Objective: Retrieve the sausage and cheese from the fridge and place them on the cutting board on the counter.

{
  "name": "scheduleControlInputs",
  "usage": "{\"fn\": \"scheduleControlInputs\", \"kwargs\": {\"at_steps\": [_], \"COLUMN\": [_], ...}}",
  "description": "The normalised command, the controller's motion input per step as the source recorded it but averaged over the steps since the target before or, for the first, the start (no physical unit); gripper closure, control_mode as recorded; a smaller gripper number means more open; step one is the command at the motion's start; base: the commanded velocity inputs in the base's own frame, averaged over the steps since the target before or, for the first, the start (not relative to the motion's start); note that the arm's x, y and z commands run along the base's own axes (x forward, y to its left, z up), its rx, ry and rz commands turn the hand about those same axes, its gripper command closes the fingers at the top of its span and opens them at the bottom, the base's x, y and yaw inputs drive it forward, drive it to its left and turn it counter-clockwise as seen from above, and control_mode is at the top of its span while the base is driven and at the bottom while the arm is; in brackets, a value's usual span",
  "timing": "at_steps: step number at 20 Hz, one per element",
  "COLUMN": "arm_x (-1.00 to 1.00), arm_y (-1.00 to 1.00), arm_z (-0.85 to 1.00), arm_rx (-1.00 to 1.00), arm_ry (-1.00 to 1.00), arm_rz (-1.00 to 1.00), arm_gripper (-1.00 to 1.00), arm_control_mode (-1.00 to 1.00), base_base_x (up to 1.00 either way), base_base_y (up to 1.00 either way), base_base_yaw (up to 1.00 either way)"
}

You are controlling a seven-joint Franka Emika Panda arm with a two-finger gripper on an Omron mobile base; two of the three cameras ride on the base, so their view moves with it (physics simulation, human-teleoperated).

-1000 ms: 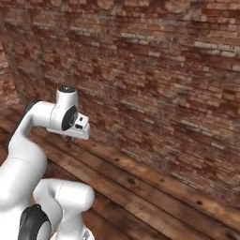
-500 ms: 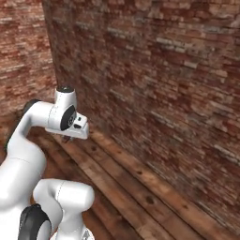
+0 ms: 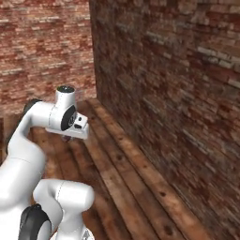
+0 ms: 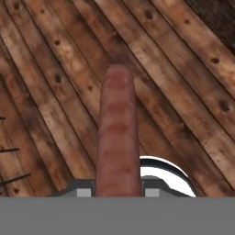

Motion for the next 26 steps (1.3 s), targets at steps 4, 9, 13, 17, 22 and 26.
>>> {"fn": "scheduleControlInputs", "kwargs": {"at_steps": [4, 9, 13, 17, 22, 26], "arm_x": [0.00, 0.00, 0.00, 0.00, 0.00, 0.00], "arm_y": [0.00, 0.00, 0.00, 0.00, 0.00, 0.00], "arm_z": [0.00, 0.00, 0.00, 0.00, 0.00, 0.00], "arm_rx": [0.00, 0.00, 0.00, 0.00, 0.00, 0.00], "arm_ry": [0.00, 0.00, 0.00, 0.00, 0.00, 0.00], "arm_rz": [0.00, 0.00, 0.00, 0.00, 0.00, 0.00], "arm_gripper": [1.00, 1.00, 1.00, 1.00, 1.00, 1.00], "arm_control_mode": [1.00, 1.00, 1.00, 1.00, 1.00, 1.00], "base_base_x": [0.77, 0.82, 0.86, 0.92, 0.90, 0.84], "base_base_y": [-0.01, 0.00, 0.00, 0.00, 0.00, 0.00], "base_base_yaw": [0.38, 0.37, 0.31, 0.22, 0.25, 0.29]}}
